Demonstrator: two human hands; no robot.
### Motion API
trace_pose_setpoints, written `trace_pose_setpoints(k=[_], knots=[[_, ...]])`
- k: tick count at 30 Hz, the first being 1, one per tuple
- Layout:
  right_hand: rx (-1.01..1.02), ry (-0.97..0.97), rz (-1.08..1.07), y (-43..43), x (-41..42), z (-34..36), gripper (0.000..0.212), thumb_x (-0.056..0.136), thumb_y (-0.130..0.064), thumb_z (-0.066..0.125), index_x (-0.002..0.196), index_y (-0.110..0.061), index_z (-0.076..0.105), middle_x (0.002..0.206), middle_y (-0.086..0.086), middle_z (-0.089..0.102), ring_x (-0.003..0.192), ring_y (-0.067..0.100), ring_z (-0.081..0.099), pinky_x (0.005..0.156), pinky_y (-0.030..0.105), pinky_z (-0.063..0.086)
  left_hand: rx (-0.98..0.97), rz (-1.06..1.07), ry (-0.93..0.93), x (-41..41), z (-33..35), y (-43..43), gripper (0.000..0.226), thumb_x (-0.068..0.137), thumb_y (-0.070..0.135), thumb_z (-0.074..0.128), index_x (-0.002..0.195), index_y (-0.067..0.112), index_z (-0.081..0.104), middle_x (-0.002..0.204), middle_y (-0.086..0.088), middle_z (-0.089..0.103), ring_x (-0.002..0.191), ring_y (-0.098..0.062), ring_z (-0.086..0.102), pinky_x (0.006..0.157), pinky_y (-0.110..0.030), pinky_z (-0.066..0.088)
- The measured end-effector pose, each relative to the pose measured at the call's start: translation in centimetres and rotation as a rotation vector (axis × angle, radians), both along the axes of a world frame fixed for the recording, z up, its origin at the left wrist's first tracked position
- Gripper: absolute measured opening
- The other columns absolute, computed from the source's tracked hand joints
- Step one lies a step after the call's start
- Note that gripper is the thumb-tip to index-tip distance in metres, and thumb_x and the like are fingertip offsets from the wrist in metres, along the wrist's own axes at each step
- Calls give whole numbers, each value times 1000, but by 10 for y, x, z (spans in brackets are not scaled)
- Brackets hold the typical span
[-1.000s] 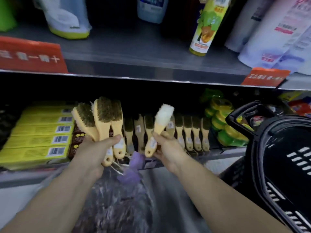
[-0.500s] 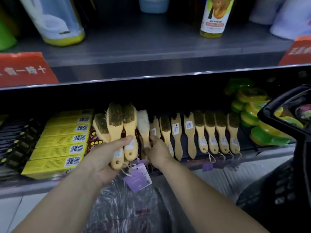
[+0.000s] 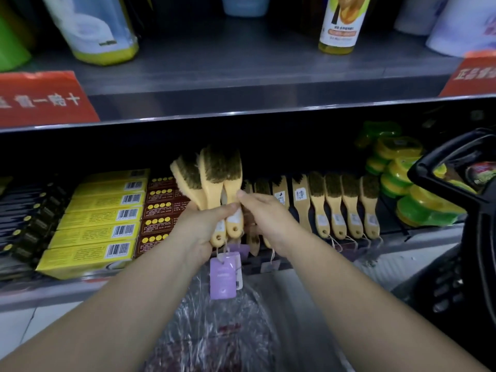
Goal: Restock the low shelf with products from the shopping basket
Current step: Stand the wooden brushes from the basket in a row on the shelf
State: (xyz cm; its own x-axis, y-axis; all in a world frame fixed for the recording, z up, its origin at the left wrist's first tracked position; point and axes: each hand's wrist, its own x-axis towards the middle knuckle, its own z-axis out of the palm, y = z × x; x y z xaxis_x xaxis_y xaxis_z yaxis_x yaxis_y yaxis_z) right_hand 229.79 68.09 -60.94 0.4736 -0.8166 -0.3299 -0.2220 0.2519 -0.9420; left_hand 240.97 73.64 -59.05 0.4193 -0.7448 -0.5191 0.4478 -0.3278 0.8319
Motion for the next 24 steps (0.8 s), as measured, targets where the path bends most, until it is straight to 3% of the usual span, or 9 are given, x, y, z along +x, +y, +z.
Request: trace_pose_setpoints(k=[3, 6, 9, 11, 12, 15, 20, 22, 24], knots=[[224, -210, -69, -3, -7, 2, 10, 92, -20, 58, 92, -14, 66, 87, 5, 69, 79, 14, 66, 66, 25, 55, -49, -28, -46, -6, -4, -6, 47, 76, 5, 74, 117, 16, 54, 101, -10, 69, 90, -28, 67, 65, -42, 57], [241, -265, -204, -13, -15, 0, 10, 92, -15, 58, 99, -10, 64, 90, 5, 70, 77, 15, 67, 64, 23, 55, -50, -26, -31, -8, -7, 1, 34, 80, 9, 71, 109, 18, 55, 88, -6, 69, 72, -21, 66, 57, -32, 54], [72, 11, -256, -22, -19, -13, 20, 93, -19, 56, 108, -7, 63, 98, 9, 67, 87, 23, 65, 73, 29, 57, 6, 22, 54, -1, -6, 13, 16, 84, 12, 66, 96, 13, 55, 57, -1, 63, 45, -11, 58, 40, -22, 47], [-80, 227, -200, -20, -18, -25, 21, 93, -22, 57, 105, -8, 65, 97, 11, 67, 91, 28, 64, 83, 39, 54, 63, 21, 130, 4, -3, 20, 14, 85, 18, 66, 85, 10, 54, 45, -1, 57, 36, -12, 53, 38, -22, 45], [-129, 291, -169, -18, -17, -30, 23, 92, -23, 57, 107, -7, 64, 97, 11, 67, 88, 26, 62, 81, 36, 53, 90, 18, 153, 5, -2, 22, 16, 84, 20, 66, 82, 10, 54, 46, -2, 56, 36, -13, 51, 40, -22, 45], [-232, 410, -85, -9, -12, -44, 29, 92, -22, 58, 117, -7, 60, 93, 3, 60, 82, 15, 53, 70, 23, 40, 95, 28, 202, 5, -2, 24, 15, 84, 20, 64, 80, 9, 55, 49, -3, 55, 39, -13, 50, 40, -21, 45], [-301, 436, -86, -8, -8, -53, 37, 89, -22, 63, 124, -11, 58, 100, 8, 66, 81, 15, 53, 68, 22, 39, 50, -4, 256, -1, -2, 23, 10, 87, 13, 55, 80, 7, 54, 50, -4, 57, 41, -14, 54, 44, -21, 48], [-311, 440, -85, -10, -9, -53, 36, 89, -21, 63, 123, -10, 59, 91, 6, 65, 79, 14, 53, 67, 21, 38, 39, -41, 235, -3, -1, 23, 11, 89, 12, 57, 96, 3, 59, 70, -11, 67, 57, -19, 63, 54, -29, 55], [-308, 437, -82, -12, -11, -53, 33, 89, -19, 62, 121, -9, 60, 79, 1, 58, 79, 14, 52, 67, 20, 37, 47, -76, 195, -4, -1, 23, 32, 89, 12, 59, 119, 1, 56, 107, -17, 68, 90, -28, 66, 74, -42, 56]])
